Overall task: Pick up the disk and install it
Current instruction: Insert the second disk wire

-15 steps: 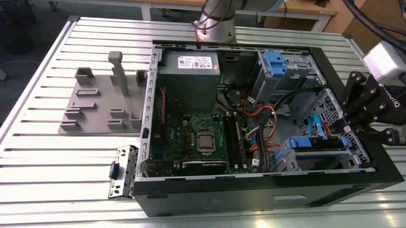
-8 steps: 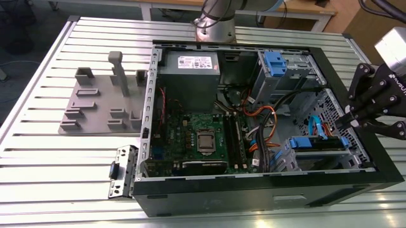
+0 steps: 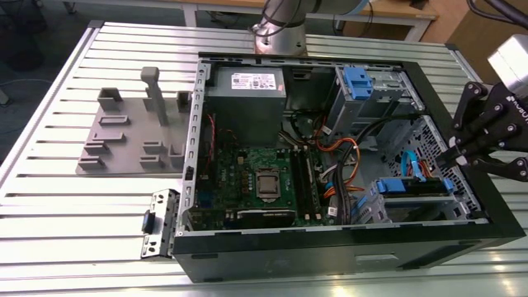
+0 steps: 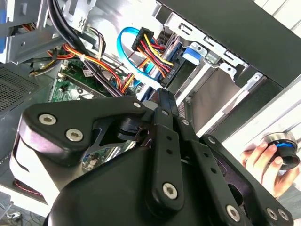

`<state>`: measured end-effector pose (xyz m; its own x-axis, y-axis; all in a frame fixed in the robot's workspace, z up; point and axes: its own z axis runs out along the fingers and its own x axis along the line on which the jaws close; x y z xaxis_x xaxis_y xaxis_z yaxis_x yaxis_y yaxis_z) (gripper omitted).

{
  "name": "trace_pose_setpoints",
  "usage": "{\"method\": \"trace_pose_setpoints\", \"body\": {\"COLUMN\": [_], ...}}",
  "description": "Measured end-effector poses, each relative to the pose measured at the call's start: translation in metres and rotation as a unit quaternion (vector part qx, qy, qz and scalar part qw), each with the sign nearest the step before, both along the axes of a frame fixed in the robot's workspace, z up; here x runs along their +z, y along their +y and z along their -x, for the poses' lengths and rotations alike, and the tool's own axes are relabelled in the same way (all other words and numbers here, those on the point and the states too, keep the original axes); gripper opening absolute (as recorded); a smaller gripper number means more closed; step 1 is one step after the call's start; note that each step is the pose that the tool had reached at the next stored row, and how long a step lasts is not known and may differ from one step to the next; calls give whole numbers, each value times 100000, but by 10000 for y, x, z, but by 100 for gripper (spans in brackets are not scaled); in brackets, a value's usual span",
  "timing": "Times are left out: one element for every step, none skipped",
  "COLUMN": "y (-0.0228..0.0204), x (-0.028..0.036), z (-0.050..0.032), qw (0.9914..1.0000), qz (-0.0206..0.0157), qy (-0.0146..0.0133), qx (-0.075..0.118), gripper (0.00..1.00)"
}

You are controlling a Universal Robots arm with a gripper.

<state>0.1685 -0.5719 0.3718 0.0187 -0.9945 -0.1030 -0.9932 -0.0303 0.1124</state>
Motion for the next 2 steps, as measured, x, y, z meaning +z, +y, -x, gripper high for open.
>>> {"method": "trace_pose_setpoints", "body": {"y": [0,0], "x": [1,2], "z": [0,0], "qw": [100000,100000], "qz": [-2,3], "qy": [0,-2], "qx": [4,3], "gripper": [10,10]}}
